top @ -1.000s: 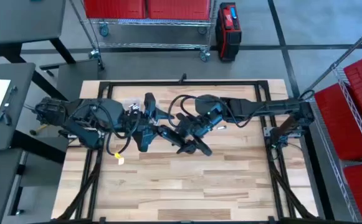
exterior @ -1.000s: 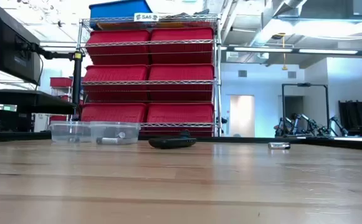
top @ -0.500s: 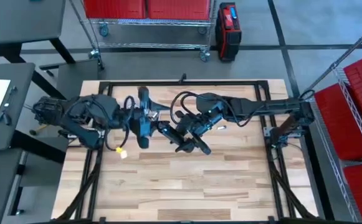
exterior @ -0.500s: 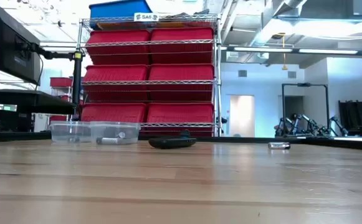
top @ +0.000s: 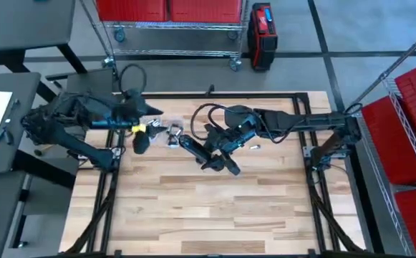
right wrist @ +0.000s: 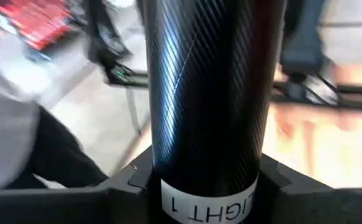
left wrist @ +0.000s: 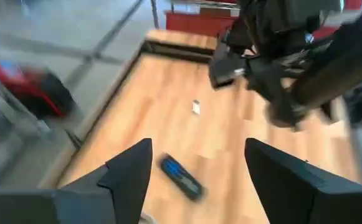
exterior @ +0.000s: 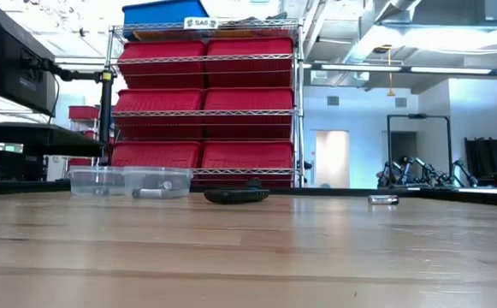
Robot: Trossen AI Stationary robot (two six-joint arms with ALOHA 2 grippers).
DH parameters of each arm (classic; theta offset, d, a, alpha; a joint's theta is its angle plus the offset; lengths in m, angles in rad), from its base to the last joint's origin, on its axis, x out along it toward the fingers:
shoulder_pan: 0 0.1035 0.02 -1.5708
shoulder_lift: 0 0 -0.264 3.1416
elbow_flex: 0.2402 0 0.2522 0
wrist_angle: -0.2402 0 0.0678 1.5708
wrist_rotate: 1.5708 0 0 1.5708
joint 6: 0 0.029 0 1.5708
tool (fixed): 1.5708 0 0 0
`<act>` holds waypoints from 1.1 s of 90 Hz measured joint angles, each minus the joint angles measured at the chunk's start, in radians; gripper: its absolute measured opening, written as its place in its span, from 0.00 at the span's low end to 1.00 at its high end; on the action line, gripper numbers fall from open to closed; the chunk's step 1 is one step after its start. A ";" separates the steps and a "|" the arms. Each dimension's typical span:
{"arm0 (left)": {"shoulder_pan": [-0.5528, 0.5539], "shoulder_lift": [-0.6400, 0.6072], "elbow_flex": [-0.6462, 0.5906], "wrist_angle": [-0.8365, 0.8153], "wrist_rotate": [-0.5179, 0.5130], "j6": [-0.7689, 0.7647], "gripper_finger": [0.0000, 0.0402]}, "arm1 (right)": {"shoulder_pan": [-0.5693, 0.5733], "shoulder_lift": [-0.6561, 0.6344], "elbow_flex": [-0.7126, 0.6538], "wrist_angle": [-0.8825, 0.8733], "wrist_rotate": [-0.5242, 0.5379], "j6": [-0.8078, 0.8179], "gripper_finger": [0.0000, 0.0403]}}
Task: Insert battery
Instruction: Close the flashlight battery compartment
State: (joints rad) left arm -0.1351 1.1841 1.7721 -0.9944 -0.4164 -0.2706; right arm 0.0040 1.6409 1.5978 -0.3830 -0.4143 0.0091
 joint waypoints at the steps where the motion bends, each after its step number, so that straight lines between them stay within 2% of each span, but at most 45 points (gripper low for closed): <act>1: 0.000 0.000 0.000 0.001 0.000 -0.014 0.58 | 0.000 0.002 0.000 -0.008 0.012 -0.005 0.33; 17: -0.021 0.009 0.000 0.028 0.038 -0.136 0.59 | 0.001 0.034 -0.011 -0.039 0.185 -0.070 0.33; 23: -0.028 0.015 0.000 0.022 0.060 -0.152 0.59 | 0.001 0.043 -0.011 -0.018 0.219 -0.074 0.33; 34: -0.040 0.031 0.000 0.013 0.098 -0.171 0.59 | -0.001 0.069 -0.012 -0.025 0.231 -0.092 0.33; 48: -0.057 0.040 0.000 0.012 0.099 -0.172 0.59 | 0.001 0.092 -0.013 -0.046 0.262 -0.089 0.33; 99: -0.071 0.128 0.001 -0.019 0.128 -0.116 0.59 | -0.002 0.100 -0.013 -0.060 0.266 -0.060 0.33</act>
State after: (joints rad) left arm -0.2060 1.3124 1.7733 -1.0134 -0.2879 -0.3864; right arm 0.0025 1.7405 1.5845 -0.4428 -0.1482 -0.0513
